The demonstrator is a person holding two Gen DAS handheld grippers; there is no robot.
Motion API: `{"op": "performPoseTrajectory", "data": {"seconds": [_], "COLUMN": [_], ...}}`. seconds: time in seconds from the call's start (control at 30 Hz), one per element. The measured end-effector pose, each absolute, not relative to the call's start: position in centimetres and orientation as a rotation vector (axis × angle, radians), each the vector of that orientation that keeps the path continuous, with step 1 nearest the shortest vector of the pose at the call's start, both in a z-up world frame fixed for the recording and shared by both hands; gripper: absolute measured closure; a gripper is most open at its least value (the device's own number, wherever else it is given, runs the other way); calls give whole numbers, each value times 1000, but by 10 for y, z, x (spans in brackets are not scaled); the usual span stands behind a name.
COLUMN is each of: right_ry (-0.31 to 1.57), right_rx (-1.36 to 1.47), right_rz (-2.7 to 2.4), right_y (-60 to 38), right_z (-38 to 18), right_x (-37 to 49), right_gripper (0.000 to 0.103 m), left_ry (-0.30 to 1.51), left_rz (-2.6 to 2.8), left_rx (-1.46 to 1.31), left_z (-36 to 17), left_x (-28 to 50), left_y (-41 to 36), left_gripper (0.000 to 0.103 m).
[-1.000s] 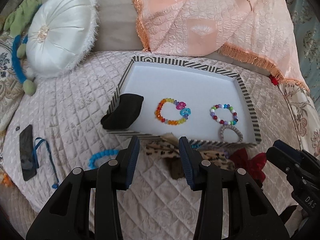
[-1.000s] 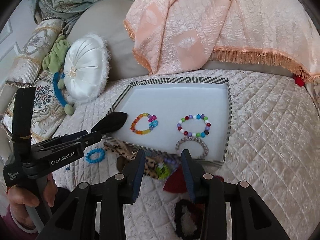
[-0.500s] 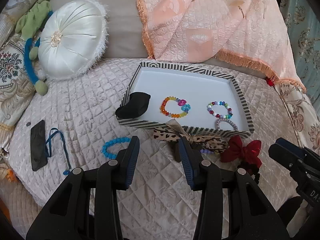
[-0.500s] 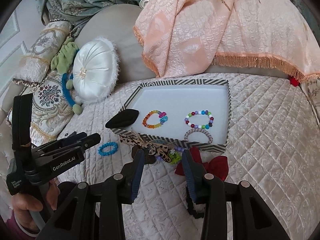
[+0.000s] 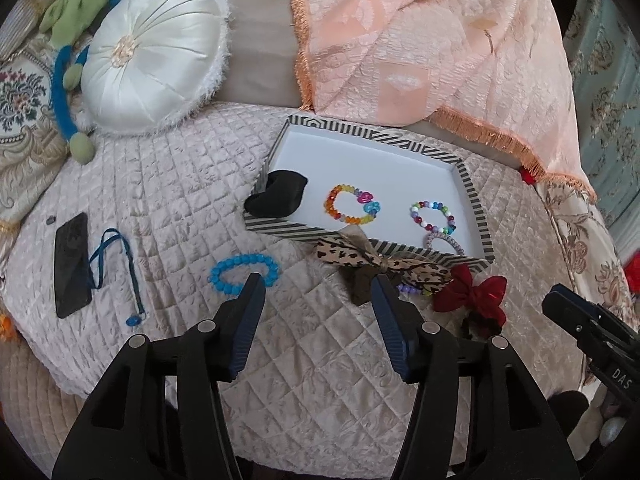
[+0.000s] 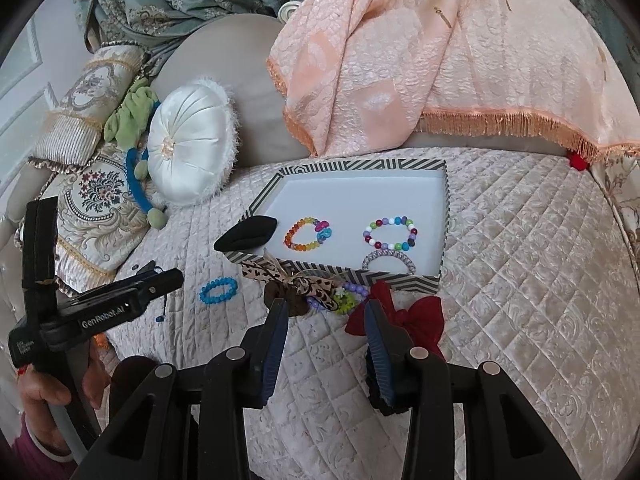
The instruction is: Organize jewelry
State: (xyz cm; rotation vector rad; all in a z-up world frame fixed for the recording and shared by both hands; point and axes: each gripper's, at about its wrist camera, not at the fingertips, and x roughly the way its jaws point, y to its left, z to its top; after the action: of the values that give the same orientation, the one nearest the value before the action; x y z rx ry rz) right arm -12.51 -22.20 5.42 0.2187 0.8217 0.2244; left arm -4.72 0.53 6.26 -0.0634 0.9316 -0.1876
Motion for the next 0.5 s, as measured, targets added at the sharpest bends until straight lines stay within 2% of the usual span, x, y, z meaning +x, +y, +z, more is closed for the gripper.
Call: {"op": "performPoseTrajectory", "data": {"seconds": [0.5], "right_ry": [840], "right_rx": [196], "right_rz": [249], "right_y": [-212], "right_z": [50], "right_x": [-125], "right_gripper": [65], "left_ry": [931], "left_rz": [-152], "left_rx": [-33], "left_z": [55], "left_x": [-51], "left_y": [16], "left_gripper": [46]}}
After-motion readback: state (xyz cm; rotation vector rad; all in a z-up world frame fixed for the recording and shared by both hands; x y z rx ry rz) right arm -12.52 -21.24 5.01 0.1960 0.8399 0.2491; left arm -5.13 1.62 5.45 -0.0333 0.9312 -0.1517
